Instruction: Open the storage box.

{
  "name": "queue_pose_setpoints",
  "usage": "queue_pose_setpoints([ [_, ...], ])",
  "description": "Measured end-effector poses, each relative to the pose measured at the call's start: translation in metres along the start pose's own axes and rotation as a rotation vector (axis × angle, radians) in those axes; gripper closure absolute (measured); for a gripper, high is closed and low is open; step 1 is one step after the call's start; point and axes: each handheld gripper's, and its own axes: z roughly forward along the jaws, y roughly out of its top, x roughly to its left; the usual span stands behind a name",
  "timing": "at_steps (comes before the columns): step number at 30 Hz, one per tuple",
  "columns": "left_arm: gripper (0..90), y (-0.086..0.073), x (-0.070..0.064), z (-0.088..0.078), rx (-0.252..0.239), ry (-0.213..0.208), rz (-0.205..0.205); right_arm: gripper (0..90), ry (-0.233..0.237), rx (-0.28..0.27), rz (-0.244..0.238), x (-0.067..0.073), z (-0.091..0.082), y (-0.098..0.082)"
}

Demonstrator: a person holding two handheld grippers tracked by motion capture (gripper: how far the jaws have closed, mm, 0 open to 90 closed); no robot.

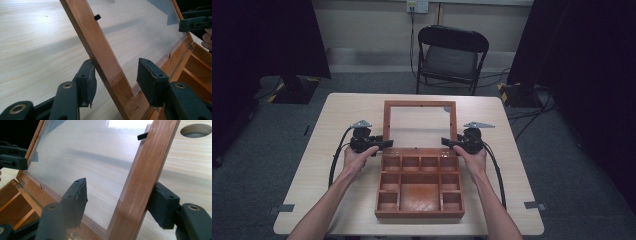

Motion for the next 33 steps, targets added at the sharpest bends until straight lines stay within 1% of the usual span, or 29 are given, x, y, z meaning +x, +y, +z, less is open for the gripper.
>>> queue_pose_setpoints([
  [2,47.7,-0.001,0.001,0.000,0.015,0.006,0.001,33.5,0.001,0.004,0.008,-0.001,0.002,-0.001],
  [3,46.2,-0.001,0.001,0.002,0.022,0.002,0.011,32.7,-0.001,0.005,0.010,-0.001,0.003,-0.002],
  [4,43.7,-0.002,0.001,0.003,0.022,0.004,0.007,31.9,-0.004,0.007,0.013,-0.002,0.004,-0.003],
  [5,41.7,-0.002,0.001,0.004,0.033,0.004,0.005,30.9,-0.008,0.012,0.020,-0.002,0.004,-0.003],
  [6,40.1,-0.003,0.002,0.006,0.034,-0.005,-0.009,30.5,-0.009,0.011,0.017,-0.003,0.005,-0.005],
  [7,39.4,-0.004,0.003,0.006,0.039,-0.008,-0.016,30.0,-0.006,0.018,0.032,-0.003,0.006,-0.006],
  [8,39.2,-0.004,0.004,0.007,0.037,-0.012,-0.025,29.7,-0.008,0.019,0.031,-0.004,0.006,-0.006],
  [10,38.5,-0.005,0.004,0.007,0.038,-0.013,-0.032,29.2,-0.006,0.022,0.035,-0.005,0.006,-0.007],
  [12,37.7,-0.005,0.004,0.007,0.042,-0.009,-0.034,28.5,-0.017,0.028,0.027,-0.005,0.007,-0.008],
  [14,37.3,-0.005,0.005,0.008,0.041,-0.007,-0.038,28.1,-0.021,0.031,0.032,-0.005,0.007,-0.008],
  [16,36.9,-0.006,0.007,0.008,0.046,-0.021,-0.048,27.6,-0.016,0.031,0.042,-0.006,0.008,-0.010],
  [17,36.2,-0.006,0.007,0.009,0.045,-0.015,-0.052,26.7,-0.021,0.029,0.039,-0.006,0.008,-0.010],
  [19,35.8,-0.007,0.008,0.009,0.049,-0.019,-0.065,25.2,-0.030,0.037,0.043,-0.006,0.009,-0.011],
  [24,35.5,-0.007,0.008,0.010,0.058,-0.014,-0.080,24.0,-0.040,0.040,0.037,-0.005,0.009,-0.012],
  [26,35.2,-0.007,0.008,0.011,0.052,-0.020,-0.093,23.8,-0.040,0.042,0.040,-0.005,0.009,-0.012],
  [29,33.8,-0.008,0.008,0.011,0.052,-0.005,-0.102,23.6,-0.037,0.045,0.051,-0.006,0.010,-0.012],
  [30,32.5,-0.008,0.006,0.011,0.048,0.013,-0.096,23.2,-0.034,0.049,0.055,-0.006,0.010,-0.012],
  [31,34.5,-0.008,0.005,0.011,0.042,0.033,-0.079,22.8,-0.030,0.052,0.063,-0.007,0.010,-0.012],
  [32,34.7,-0.008,0.004,0.011,0.040,0.032,-0.080,22.6,-0.023,0.062,0.078,-0.008,0.010,-0.013],
  [33,34.3,-0.007,0.005,0.010,0.044,0.020,-0.089,22.4,-0.013,0.066,0.096,-0.009,0.010,-0.014],
])
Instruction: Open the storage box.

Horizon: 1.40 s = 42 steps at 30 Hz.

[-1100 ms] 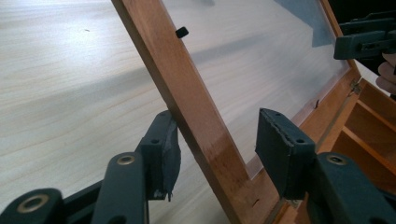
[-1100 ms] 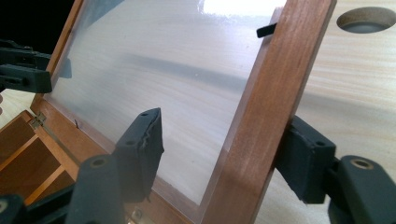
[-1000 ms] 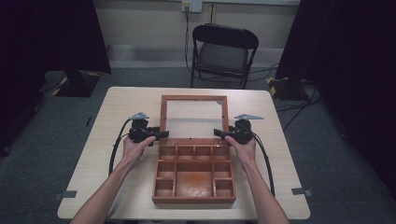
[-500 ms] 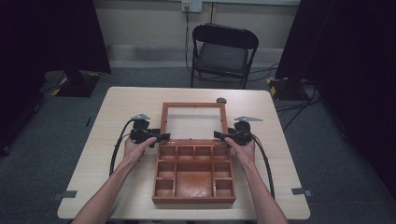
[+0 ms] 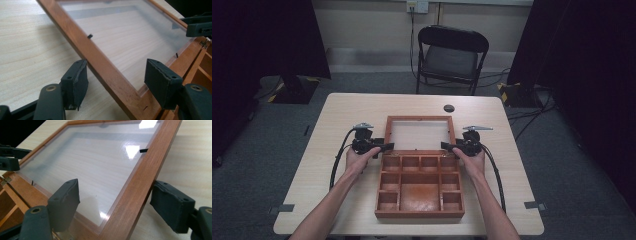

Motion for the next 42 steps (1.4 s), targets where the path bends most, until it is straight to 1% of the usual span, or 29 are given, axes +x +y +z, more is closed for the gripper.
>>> queue_pose_setpoints([
  [1,34.2,0.000,0.001,0.000,-0.003,-0.002,-0.005,22.5,0.007,0.001,0.009,-0.001,0.000,-0.001],
  [2,33.7,0.000,0.001,0.000,-0.004,0.007,-0.006,22.5,0.014,0.004,0.021,-0.002,0.001,-0.002],
  [4,32.3,-0.001,0.003,0.000,0.006,0.006,-0.008,22.1,0.024,0.023,0.049,-0.005,0.002,-0.003],
  [5,32.3,-0.002,0.003,0.001,0.003,0.012,-0.003,22.1,0.025,0.022,0.047,-0.005,0.002,-0.003],
  [7,32.3,-0.003,0.002,0.000,0.003,0.006,-0.003,21.6,0.029,0.023,0.049,-0.005,0.002,-0.003],
  [8,32.1,-0.003,0.002,-0.001,0.005,0.007,0.002,19.2,0.021,0.021,0.042,-0.005,0.002,-0.003],
  [9,31.9,-0.004,0.002,-0.002,0.006,0.003,0.004,18.7,-0.004,0.016,0.027,-0.004,0.001,-0.003],
  [11,31.8,-0.005,0.001,-0.004,0.006,0.008,0.014,18.6,0.002,0.022,0.024,-0.005,-0.001,-0.003],
  [13,30.4,-0.005,0.001,-0.010,0.002,0.018,0.023,18.6,-0.014,0.014,0.010,-0.006,-0.005,-0.004],
  [14,30.2,-0.005,0.001,-0.011,-0.001,0.023,0.023,18.6,-0.017,0.010,0.014,-0.006,-0.007,-0.005],
  [16,29.8,-0.005,0.001,-0.016,-0.006,0.048,0.040,18.6,-0.025,0.009,0.010,-0.006,-0.011,-0.007],
  [17,29.2,-0.005,0.002,-0.019,0.001,0.044,0.041,18.8,-0.023,0.008,0.006,-0.006,-0.013,-0.008],
  [18,28.6,-0.006,0.002,-0.022,0.005,0.054,0.044,18.8,-0.023,0.000,0.002,-0.007,-0.016,-0.009],
  [21,27.5,-0.008,0.003,-0.031,-0.002,0.063,0.056,18.1,-0.030,-0.001,-0.007,-0.006,-0.026,-0.010],
  [22,27.4,-0.008,0.002,-0.035,-0.002,0.065,0.059,18.0,-0.039,-0.003,-0.015,-0.006,-0.030,-0.010],
  [23,27.1,-0.010,0.002,-0.037,0.000,0.070,0.061,18.0,-0.037,-0.002,-0.024,-0.005,-0.034,-0.010],
  [26,25.6,-0.016,0.003,-0.047,0.022,0.096,0.080,17.3,-0.052,0.006,-0.057,-0.003,-0.049,-0.011],
  [27,24.6,-0.019,0.003,-0.050,0.030,0.106,0.083,17.1,-0.053,0.006,-0.061,-0.003,-0.053,-0.012],
  [29,20.9,-0.024,0.006,-0.057,0.043,0.125,0.090,15.9,-0.064,0.016,-0.075,-0.003,-0.063,-0.018],
  [31,19.3,-0.029,0.007,-0.064,0.040,0.134,0.078,14.7,-0.082,0.020,-0.083,-0.004,-0.073,-0.025],
  [32,18.4,-0.033,0.009,-0.067,0.048,0.132,0.085,14.7,-0.095,0.024,-0.083,-0.005,-0.077,-0.028],
  [33,17.1,-0.037,0.009,-0.070,0.058,0.145,0.093,14.8,-0.102,0.027,-0.078,-0.006,-0.082,-0.031],
  [34,18.0,-0.040,0.010,-0.072,0.065,0.150,0.098,14.8,-0.115,0.031,-0.074,-0.007,-0.088,-0.034],
  [36,20.7,-0.045,0.010,-0.077,0.077,0.175,0.100,14.8,-0.144,0.037,-0.072,-0.010,-0.095,-0.039],
  [39,18.5,-0.053,0.012,-0.084,0.080,0.187,0.085,14.8,-0.197,0.043,-0.070,-0.017,-0.106,-0.049],
  [40,18.1,-0.055,0.012,-0.085,0.091,0.199,0.093,14.8,-0.210,0.043,-0.067,-0.019,-0.109,-0.052],
  [41,18.3,-0.058,0.011,-0.086,0.106,0.215,0.110,14.8,-0.218,0.046,-0.065,-0.020,-0.111,-0.055],
  [42,18.3,-0.061,0.010,-0.087,0.118,0.244,0.129,14.9,-0.233,0.051,-0.065,-0.021,-0.113,-0.058],
])
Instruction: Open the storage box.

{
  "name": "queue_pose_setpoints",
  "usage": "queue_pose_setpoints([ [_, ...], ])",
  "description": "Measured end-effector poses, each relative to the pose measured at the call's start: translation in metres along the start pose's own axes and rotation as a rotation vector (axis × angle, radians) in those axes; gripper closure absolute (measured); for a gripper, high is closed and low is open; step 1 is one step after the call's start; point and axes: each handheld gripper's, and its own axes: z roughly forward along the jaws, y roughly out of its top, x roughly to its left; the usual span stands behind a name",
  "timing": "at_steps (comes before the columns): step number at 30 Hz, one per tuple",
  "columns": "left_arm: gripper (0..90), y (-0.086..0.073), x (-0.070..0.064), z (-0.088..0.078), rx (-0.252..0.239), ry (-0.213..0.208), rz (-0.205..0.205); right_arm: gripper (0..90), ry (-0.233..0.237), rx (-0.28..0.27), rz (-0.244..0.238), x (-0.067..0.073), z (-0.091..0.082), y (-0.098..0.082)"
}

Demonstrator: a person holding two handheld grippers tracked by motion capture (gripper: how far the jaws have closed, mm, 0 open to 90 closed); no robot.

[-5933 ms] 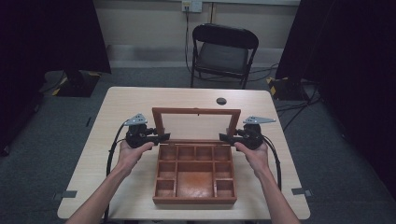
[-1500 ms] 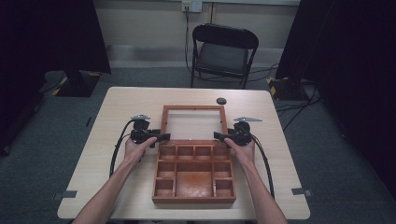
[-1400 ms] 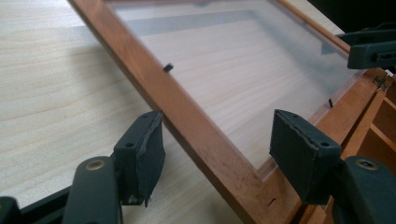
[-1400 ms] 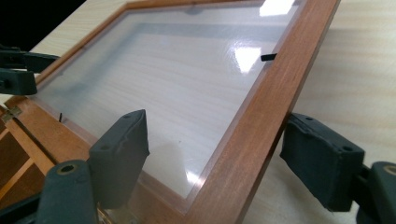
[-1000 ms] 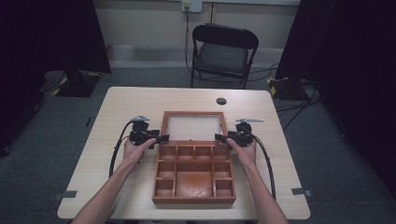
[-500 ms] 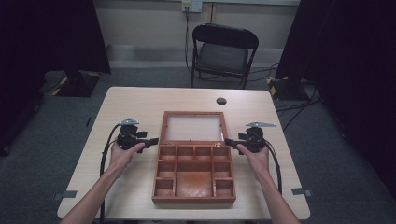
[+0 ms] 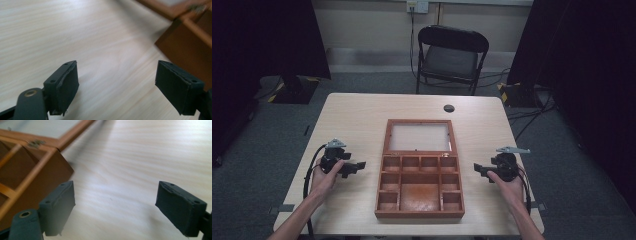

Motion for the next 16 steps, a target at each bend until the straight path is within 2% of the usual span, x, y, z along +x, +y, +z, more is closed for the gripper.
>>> queue_pose_setpoints([
  [1,18.3,-0.004,0.000,0.001,0.023,0.040,0.018,14.9,-0.008,0.008,0.000,-0.001,-0.001,-0.004],
  [4,18.5,-0.012,0.001,0.003,0.020,0.062,0.033,14.9,-0.027,0.044,-0.012,-0.002,0.000,-0.015],
  [7,17.0,-0.013,-0.001,0.007,0.018,0.108,0.082,14.2,-0.050,0.070,-0.027,-0.001,0.003,-0.020],
  [9,12.6,-0.016,-0.001,0.010,-0.030,0.113,0.088,13.9,-0.119,0.060,-0.056,0.002,0.006,-0.024],
  [10,11.8,-0.016,0.000,0.010,-0.025,0.115,0.089,13.9,-0.131,0.041,-0.057,0.003,0.007,-0.026],
  [13,11.8,-0.016,-0.001,0.010,-0.028,0.117,0.085,12.9,-0.165,0.023,-0.100,0.007,0.009,-0.030],
  [16,11.6,-0.016,-0.001,0.010,-0.027,0.117,0.086,12.9,-0.168,0.008,-0.103,0.007,0.010,-0.032],
])
